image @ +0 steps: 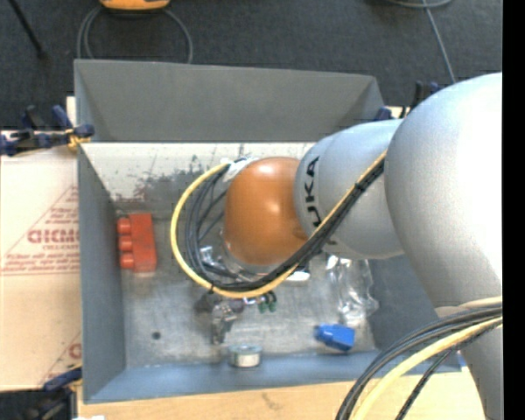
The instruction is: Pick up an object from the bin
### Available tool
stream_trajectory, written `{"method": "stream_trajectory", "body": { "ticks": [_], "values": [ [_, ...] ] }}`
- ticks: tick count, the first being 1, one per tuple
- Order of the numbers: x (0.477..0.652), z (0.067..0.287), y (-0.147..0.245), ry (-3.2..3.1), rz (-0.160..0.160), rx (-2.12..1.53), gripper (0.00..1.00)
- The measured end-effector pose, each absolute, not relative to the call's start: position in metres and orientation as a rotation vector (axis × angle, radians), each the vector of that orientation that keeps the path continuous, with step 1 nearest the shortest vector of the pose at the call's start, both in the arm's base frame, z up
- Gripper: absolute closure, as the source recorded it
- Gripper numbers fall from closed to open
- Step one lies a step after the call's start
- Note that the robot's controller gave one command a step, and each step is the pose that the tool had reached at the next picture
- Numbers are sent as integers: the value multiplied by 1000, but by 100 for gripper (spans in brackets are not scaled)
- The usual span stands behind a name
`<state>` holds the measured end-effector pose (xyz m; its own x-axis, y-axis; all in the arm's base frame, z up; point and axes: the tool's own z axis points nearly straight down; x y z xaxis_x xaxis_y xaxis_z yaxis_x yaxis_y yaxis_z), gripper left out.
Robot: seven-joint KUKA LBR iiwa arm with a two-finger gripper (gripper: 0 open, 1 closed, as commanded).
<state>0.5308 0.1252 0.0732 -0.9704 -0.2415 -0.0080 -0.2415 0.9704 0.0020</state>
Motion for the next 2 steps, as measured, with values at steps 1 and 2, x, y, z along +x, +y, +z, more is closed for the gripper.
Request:
{"method": "stream_trajectory", "body": {
  "ticks": [1,2],
  "values": [
    [531,74,126,3111,5,-374,100],
    [561,311,114,3054,-2,-677,100]
  ]
}}
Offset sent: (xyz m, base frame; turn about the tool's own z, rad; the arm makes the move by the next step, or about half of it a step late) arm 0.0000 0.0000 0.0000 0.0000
